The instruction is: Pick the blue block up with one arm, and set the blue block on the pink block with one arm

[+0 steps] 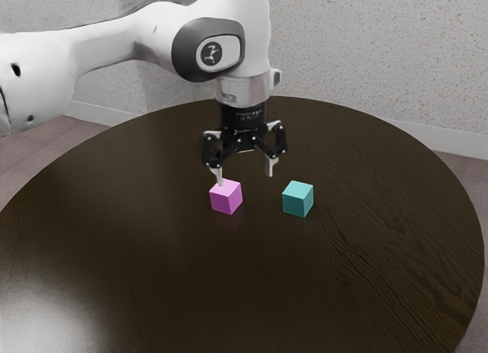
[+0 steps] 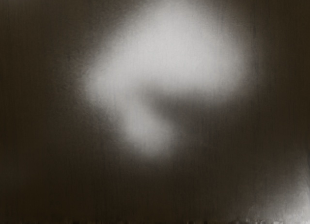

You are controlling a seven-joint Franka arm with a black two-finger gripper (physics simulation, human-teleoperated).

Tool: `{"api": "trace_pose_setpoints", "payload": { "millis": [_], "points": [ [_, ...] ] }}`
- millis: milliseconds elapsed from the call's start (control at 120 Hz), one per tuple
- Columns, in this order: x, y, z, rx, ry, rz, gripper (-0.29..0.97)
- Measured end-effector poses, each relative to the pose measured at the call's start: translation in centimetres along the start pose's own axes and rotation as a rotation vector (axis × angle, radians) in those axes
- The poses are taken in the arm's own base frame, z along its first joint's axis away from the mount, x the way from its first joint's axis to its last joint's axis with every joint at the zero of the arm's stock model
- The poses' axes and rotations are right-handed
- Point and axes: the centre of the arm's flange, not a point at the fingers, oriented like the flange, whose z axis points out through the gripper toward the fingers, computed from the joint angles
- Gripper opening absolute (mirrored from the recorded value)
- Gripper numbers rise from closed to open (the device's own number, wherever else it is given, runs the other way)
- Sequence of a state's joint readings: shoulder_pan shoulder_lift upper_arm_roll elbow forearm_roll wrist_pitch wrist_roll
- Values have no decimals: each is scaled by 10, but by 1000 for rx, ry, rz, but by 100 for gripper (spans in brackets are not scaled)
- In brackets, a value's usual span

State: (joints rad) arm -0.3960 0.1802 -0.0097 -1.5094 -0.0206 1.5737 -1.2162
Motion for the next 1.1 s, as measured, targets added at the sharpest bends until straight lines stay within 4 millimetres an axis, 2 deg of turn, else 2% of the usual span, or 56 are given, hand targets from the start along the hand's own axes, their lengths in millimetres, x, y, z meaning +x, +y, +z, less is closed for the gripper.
{"api": "trace_pose_setpoints", "payload": {
  "millis": [33, 117, 183, 217, 283, 392, 492, 575, 642, 767, 900, 1100],
  "points": [
    [4, 11, 12, 11, -12, 1, 68],
    [16, 55, 27, -9, -24, 23, 68],
    [17, 85, 45, -18, -40, 55, 68],
    [18, 95, 57, -16, -52, 76, 68],
    [30, 108, 78, -17, -73, 130, 68],
    [71, 112, 115, -32, -106, 197, 68],
    [96, 117, 137, -68, -88, 281, 68],
    [125, 125, 171, -118, -56, 365, 68],
    [138, 131, 184, -157, -23, 441, 68],
    [152, 148, 190, -223, 65, 581, 68],
    [155, 155, 190, -256, 138, 719, 68],
    [190, 137, 197, -262, 206, 854, 68]
  ]
}}
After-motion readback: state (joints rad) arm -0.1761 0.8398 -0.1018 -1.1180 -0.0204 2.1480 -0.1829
